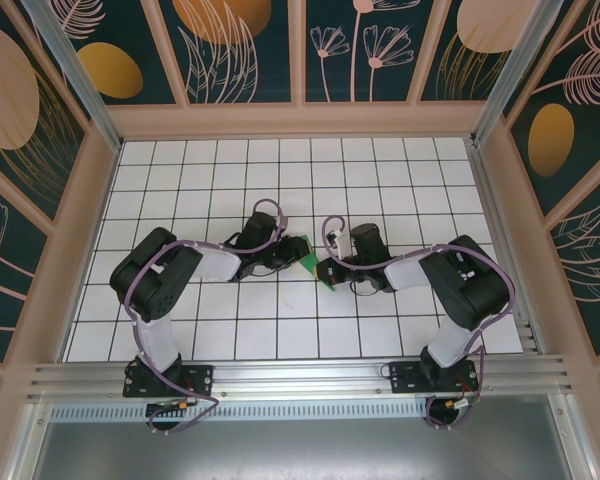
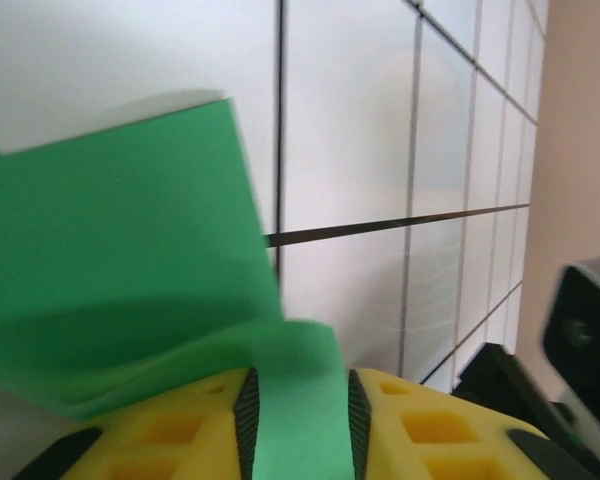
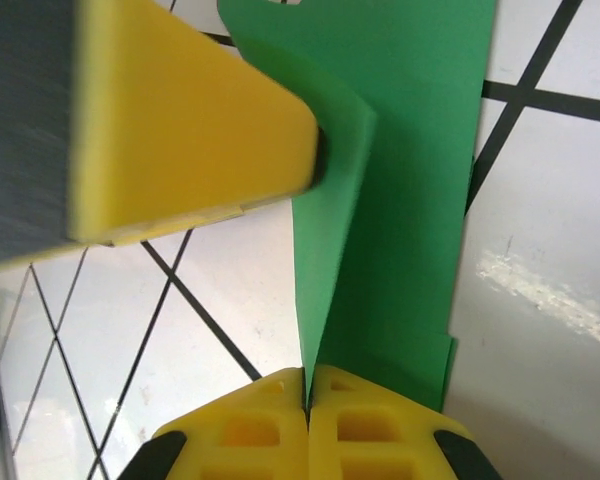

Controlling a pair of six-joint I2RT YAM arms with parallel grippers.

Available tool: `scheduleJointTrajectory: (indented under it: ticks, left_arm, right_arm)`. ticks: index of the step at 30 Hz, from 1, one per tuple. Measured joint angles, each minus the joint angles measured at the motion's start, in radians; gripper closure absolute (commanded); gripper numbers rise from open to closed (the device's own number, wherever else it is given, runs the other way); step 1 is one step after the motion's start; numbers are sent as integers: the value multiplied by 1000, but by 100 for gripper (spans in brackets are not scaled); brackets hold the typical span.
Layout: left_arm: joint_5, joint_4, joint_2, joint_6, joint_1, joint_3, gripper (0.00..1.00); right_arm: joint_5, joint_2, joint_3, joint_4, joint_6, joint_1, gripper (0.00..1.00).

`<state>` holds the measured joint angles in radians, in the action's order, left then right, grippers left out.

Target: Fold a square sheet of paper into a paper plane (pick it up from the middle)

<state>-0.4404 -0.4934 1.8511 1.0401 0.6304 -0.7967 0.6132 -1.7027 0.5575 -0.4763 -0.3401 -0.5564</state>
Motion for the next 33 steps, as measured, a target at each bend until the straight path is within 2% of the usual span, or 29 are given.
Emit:
scheduleJointTrajectory:
  ticks: [7,13,26,33]
  left_arm:
    - [3,-71,-79,-3,0,48,63]
    - [-6,-109,-79,11,0,115,65]
    - [-34,-192,-27,42,21,124,71]
    - [-34,-174,17,47,30,96,74]
  right_arm:
    - [89,-45,-11,-75,-142,42,99]
    - [103,-66,-13,-92,-229,50,100]
    - [114,-81,-13,-105,-353,66,100]
    - [114,-85,-13,-109,-372,67,100]
